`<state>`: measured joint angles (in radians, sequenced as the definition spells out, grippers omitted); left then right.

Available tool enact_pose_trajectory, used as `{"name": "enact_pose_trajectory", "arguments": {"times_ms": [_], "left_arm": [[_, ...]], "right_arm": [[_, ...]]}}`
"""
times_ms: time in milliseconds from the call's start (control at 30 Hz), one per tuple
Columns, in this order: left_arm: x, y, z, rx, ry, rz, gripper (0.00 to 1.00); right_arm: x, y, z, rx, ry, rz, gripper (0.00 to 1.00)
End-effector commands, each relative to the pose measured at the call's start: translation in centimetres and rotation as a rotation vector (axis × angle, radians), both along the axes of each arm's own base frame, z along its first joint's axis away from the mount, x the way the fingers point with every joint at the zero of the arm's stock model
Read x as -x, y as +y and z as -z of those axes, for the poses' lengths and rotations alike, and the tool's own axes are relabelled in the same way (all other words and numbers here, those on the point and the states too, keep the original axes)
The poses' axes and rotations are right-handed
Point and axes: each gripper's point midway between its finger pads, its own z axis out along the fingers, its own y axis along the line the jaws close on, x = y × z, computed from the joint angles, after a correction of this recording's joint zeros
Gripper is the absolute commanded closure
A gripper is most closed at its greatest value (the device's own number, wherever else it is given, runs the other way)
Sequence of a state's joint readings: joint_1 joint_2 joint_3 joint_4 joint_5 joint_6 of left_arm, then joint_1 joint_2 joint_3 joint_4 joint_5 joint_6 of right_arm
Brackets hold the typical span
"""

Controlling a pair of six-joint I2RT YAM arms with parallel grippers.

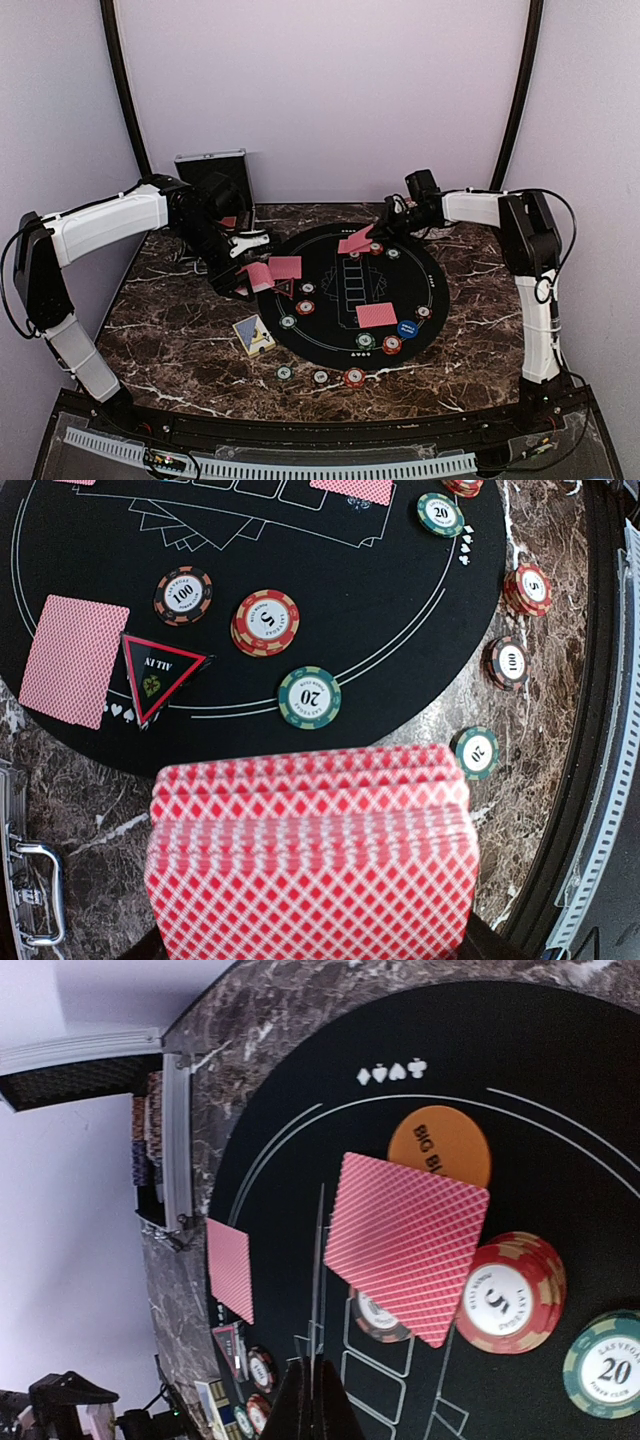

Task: Distribute texas hold em gaming equipment

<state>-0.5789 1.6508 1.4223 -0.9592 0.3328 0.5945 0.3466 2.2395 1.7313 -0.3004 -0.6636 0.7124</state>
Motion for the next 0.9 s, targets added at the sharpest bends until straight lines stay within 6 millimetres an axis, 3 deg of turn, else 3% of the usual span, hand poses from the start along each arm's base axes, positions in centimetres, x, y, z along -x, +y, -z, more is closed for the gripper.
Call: {"name": "enact_pose_trajectory", "arguments": {"times_ms": [0, 100, 267, 467, 567, 700, 867], "left_arm": [[0.6, 0.2, -2.0, 0.039, -0.031, 0.008, 1.00], [0.6, 0.1, -2.0, 0.041, -0.028, 0.009, 1.00], [0.6, 0.2, -2.1, 0.042, -0.028, 0.010, 1.00], [0.7, 0.1, -2.2, 0.044, -0.028, 0.010, 1.00], [0.7, 0.2, -2.2, 0.042, -0.027, 0.010, 1.00], [0.7, 0.2, -2.3, 0.043, -0.032, 0.009, 1.00], [0.4, 0.0, -2.4, 0.050, -0.042, 0.008, 1.00]], "right_arm": [[-0.4, -1.2, 1.9, 0.102, 0.013, 0.002, 1.00], [-0.4, -1.6, 2.4, 0.140, 0.015, 0.002, 0.99], [-0.7, -2.5, 1.8, 0.198, -0.016, 0.015, 0.84], [-1.3, -3.4, 1.0, 0.251, -0.041, 0.041, 0.83], [-1.3, -4.2, 0.8, 0.298, -0.043, 0.056, 0.77], [-0.4, -4.7, -1.4, 0.295, -0.096, 0.080, 0.56], [2.9, -2.3, -5.2, 0.156, -0.151, 0.042, 0.41]]}}
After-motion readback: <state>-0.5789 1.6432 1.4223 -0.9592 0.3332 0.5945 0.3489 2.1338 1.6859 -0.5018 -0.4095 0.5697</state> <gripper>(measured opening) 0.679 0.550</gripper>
